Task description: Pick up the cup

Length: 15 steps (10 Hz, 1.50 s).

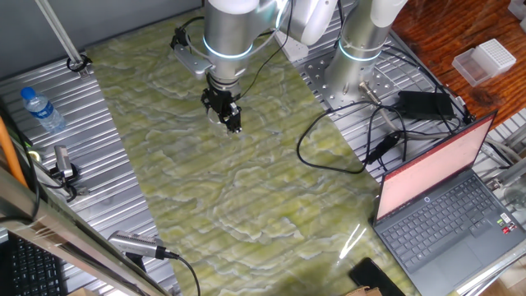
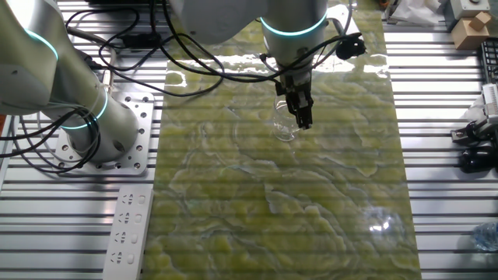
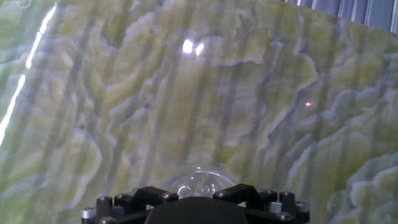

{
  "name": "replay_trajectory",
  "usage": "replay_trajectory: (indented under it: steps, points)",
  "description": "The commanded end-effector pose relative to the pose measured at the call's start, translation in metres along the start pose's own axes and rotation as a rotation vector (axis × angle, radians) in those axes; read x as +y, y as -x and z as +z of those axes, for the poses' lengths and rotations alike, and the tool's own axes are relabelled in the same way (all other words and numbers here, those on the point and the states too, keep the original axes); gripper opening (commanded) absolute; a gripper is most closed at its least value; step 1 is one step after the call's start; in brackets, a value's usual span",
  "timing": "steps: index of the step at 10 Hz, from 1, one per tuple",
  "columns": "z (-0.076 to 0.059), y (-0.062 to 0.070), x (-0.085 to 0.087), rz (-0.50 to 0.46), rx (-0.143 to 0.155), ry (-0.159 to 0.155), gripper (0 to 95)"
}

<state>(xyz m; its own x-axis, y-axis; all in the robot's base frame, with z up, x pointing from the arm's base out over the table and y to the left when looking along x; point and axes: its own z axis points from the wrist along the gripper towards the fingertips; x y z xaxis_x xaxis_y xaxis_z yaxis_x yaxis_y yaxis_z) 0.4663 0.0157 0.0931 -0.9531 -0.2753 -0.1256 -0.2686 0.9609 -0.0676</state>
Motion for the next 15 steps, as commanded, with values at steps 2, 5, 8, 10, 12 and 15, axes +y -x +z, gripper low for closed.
replay_trajectory:
  steps: [2, 5, 8, 10, 12, 15]
  points:
    - [-0.003, -0.001, -0.003, -0.01, 0.0, 0.005, 76.0]
    - [-0.01, -0.002, -0.005, -0.017, 0.002, 0.005, 76.0]
    - [-0.019, -0.001, -0.007, -0.021, 0.006, 0.007, 76.0]
    - [-0.026, 0.0, -0.008, -0.022, 0.009, 0.006, 76.0]
    - [-0.033, 0.0, -0.009, -0.024, 0.011, 0.005, 76.0]
    - [-0.045, 0.0, -0.01, -0.021, 0.011, 0.007, 76.0]
